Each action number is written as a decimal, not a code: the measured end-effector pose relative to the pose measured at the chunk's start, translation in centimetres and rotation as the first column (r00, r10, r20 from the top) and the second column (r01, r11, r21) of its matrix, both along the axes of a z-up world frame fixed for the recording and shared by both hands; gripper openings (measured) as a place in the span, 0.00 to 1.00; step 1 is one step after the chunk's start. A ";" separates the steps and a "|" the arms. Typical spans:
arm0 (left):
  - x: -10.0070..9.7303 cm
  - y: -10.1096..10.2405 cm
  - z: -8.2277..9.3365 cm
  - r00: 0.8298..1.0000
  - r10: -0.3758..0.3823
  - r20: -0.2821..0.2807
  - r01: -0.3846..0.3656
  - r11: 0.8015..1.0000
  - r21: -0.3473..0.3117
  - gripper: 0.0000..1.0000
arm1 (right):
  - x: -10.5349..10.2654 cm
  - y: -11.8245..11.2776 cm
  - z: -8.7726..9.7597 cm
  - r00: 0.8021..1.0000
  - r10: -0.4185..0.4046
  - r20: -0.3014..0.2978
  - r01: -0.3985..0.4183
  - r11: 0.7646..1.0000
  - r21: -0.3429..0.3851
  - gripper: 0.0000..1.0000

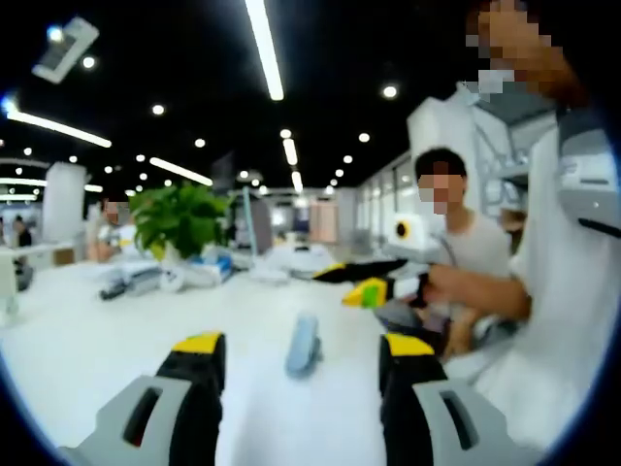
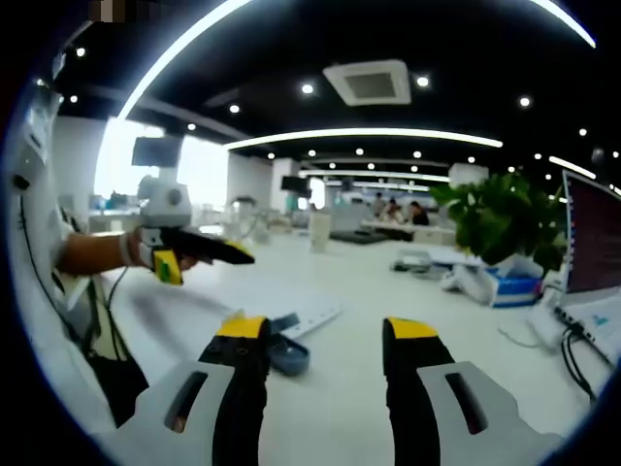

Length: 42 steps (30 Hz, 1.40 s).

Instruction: Pick up the paper insert the paper into the punch align the paper edges press the punch to punch holes

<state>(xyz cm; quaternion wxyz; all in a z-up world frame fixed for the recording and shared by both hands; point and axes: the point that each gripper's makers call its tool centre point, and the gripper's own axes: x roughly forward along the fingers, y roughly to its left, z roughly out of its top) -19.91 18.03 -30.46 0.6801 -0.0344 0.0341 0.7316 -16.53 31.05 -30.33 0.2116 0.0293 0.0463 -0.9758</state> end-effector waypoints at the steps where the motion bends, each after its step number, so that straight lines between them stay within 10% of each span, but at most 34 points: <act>1: 0.1 -0.7 -0.3 1.000 0.011 0.011 -0.011 1.000 -0.004 0.63 | 0.2 -0.1 -0.2 1.000 0.019 0.008 -0.019 1.000 -0.004 0.49; 8: -0.6 -5.0 -2.0 0.991 0.119 0.059 -0.118 0.993 -0.021 0.63 | 0.8 0.5 -1.4 0.997 0.060 0.049 -0.062 0.998 0.027 0.50; 14: -1.5 -6.8 -3.4 0.982 0.189 -0.019 -0.190 0.980 -0.061 0.68 | 0.9 0.0 -2.7 0.992 0.096 0.084 -0.102 0.992 0.069 0.53; 28: -0.6 -6.6 -2.9 0.979 0.163 0.121 -0.162 0.987 -0.013 0.63 | 1.3 -1.3 -3.0 0.964 0.246 0.100 -0.256 0.961 0.103 0.53; 42: 0.0 -5.8 -4.8 0.988 0.148 0.050 -0.142 0.984 -0.109 0.63 | -0.2 -1.2 -4.1 0.932 0.333 0.144 -0.347 0.935 0.081 0.48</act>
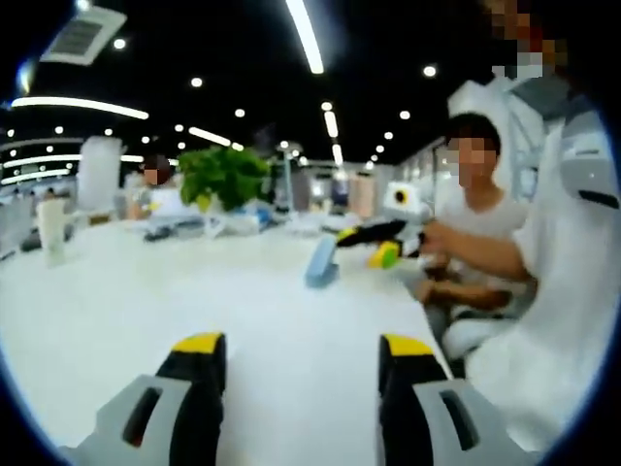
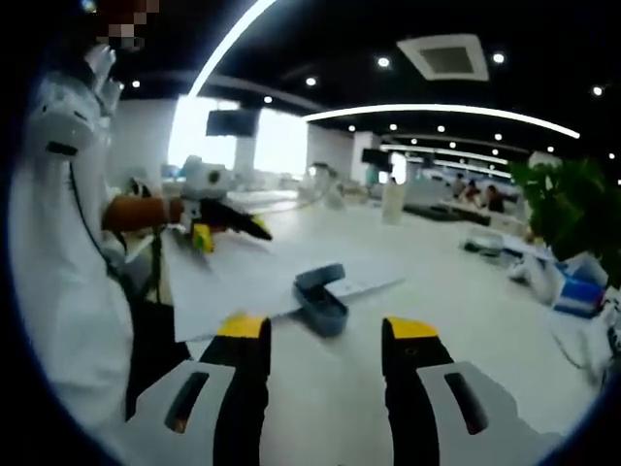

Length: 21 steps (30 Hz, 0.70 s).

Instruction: Pick up the paper insert the paper into the punch align the paper edges press the punch to punch holes

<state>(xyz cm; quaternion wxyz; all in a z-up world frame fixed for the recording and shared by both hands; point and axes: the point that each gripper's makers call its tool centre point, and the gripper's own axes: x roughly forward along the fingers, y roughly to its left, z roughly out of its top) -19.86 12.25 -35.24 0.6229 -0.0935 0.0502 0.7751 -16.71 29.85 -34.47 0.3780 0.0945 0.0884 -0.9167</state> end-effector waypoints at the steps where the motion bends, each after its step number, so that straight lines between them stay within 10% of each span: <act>1: 0.0 0.0 0.0 1.000 -0.002 0.000 0.002 1.000 -0.001 0.63 | -0.2 0.0 -0.1 1.000 0.006 0.003 -0.006 1.000 0.000 0.48; 21: -0.8 0.3 -0.1 1.000 0.014 0.010 -0.014 1.000 -0.001 0.60 | -1.8 -1.3 -1.4 0.987 0.149 0.061 -0.148 0.989 -0.009 0.46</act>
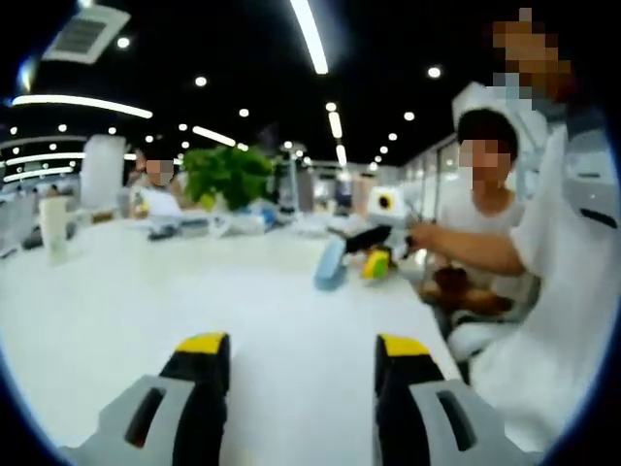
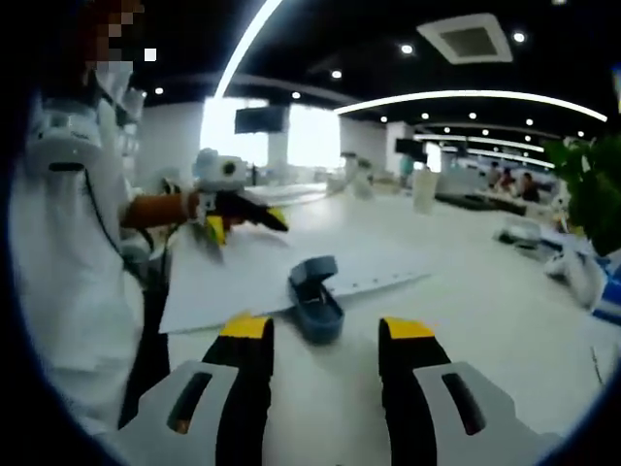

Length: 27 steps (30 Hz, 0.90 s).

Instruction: Pick up the paper insert the paper into the punch align the paper edges press the punch to punch holes

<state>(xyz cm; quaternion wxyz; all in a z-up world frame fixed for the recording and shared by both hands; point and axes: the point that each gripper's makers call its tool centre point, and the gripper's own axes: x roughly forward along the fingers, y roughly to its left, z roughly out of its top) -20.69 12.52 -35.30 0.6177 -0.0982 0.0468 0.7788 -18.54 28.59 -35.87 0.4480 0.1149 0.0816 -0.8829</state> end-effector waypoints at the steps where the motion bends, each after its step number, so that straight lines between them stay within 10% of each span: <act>1: 0.1 0.1 -0.2 1.000 -0.004 0.000 0.004 1.000 -0.007 0.60 | 0.0 0.0 0.0 1.000 0.002 0.001 -0.002 1.000 0.002 0.46; 27: 0.4 0.3 -1.8 0.999 -0.013 -0.043 0.009 0.995 -0.098 0.60 | -0.3 0.1 -0.1 0.999 0.041 0.014 -0.041 0.999 -0.009 0.46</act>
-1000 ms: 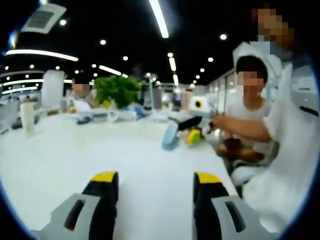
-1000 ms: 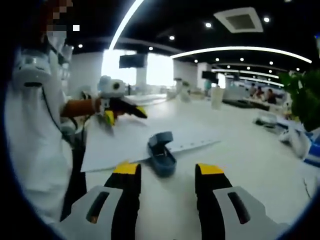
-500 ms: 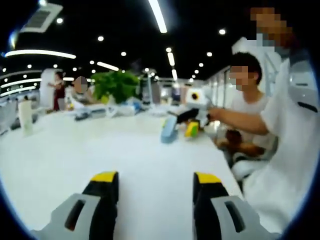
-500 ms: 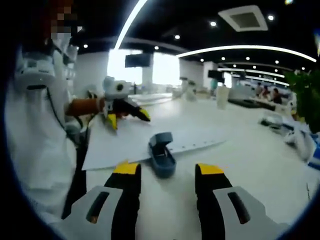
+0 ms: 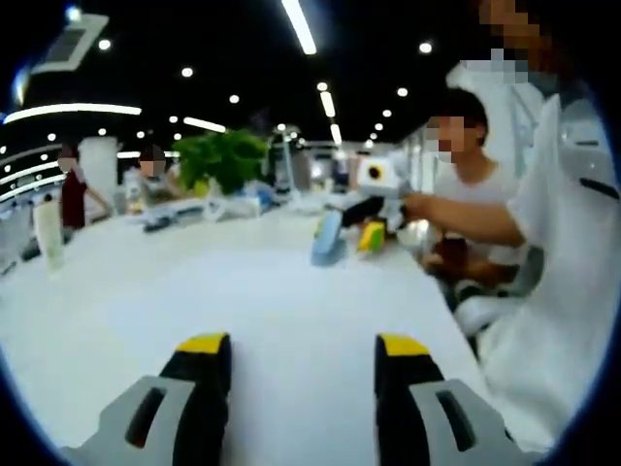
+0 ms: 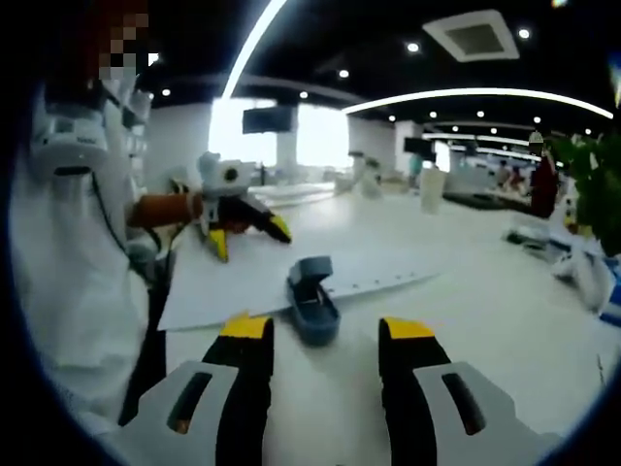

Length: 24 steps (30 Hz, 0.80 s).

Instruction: Pick up the paper insert the paper into the punch align the paper edges press the punch to punch holes

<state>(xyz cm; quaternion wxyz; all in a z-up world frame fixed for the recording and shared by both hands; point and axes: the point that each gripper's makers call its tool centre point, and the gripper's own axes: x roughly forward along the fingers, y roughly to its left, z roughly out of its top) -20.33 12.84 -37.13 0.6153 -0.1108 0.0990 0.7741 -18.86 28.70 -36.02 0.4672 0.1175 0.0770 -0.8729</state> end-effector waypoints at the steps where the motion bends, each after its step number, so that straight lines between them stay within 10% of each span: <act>1: 0.0 0.0 0.0 1.000 0.001 0.000 -0.001 1.000 0.000 0.60 | 0.0 0.0 0.0 1.000 0.001 -0.001 -0.001 1.000 0.000 0.46; 24: -0.1 -0.1 0.0 1.000 0.001 0.005 -0.001 1.000 0.001 0.60 | -0.1 -0.1 -0.1 1.000 0.018 -0.002 -0.018 1.000 0.008 0.45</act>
